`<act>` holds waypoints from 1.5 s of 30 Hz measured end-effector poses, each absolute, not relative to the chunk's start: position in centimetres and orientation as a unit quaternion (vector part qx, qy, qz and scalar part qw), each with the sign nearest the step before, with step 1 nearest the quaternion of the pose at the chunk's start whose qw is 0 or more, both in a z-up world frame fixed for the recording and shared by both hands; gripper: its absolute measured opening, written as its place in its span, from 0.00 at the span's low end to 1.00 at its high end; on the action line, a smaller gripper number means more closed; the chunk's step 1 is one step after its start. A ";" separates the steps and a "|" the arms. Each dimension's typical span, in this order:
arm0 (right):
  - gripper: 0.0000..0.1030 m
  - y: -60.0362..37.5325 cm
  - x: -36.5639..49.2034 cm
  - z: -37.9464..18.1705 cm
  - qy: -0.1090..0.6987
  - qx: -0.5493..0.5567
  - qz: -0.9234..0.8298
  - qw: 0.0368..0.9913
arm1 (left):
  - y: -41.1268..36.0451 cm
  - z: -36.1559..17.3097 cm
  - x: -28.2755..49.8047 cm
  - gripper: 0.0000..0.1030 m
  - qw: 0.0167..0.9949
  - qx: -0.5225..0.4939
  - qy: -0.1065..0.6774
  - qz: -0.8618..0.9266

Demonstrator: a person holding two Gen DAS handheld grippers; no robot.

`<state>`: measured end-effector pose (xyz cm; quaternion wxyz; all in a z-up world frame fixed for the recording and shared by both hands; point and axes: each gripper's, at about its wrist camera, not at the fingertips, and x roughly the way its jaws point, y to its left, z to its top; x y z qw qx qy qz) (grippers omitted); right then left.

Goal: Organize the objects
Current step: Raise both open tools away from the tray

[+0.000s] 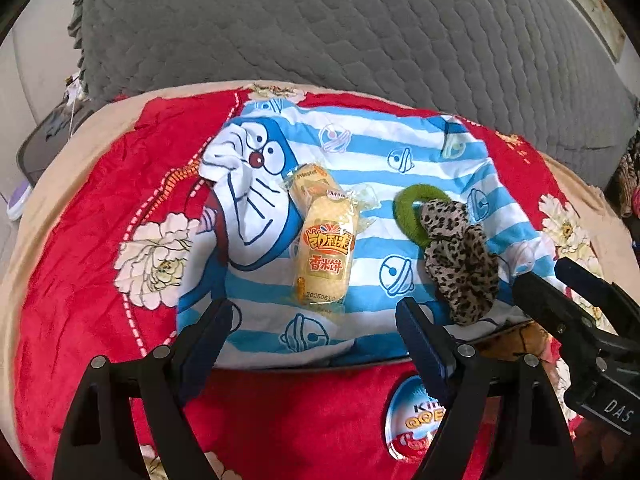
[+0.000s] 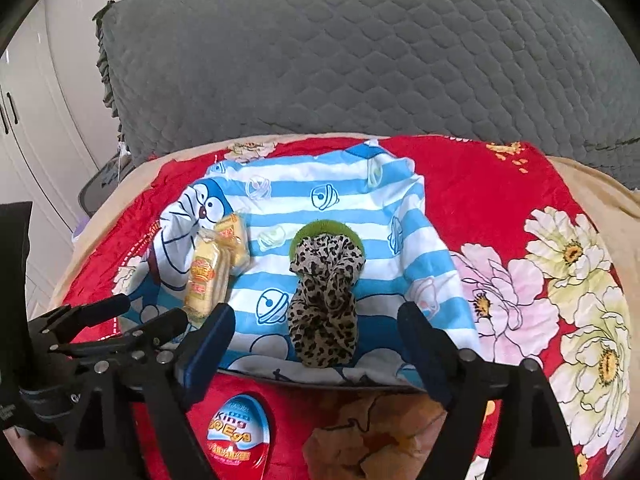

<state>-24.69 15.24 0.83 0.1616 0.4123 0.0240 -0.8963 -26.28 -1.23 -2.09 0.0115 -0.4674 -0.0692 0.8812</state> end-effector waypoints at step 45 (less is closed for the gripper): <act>0.87 20.2 -9.5 11.5 0.010 0.350 -0.922 0.164 | 0.5 10.2 -10.9 0.82 -0.020 -0.399 -0.040 0.916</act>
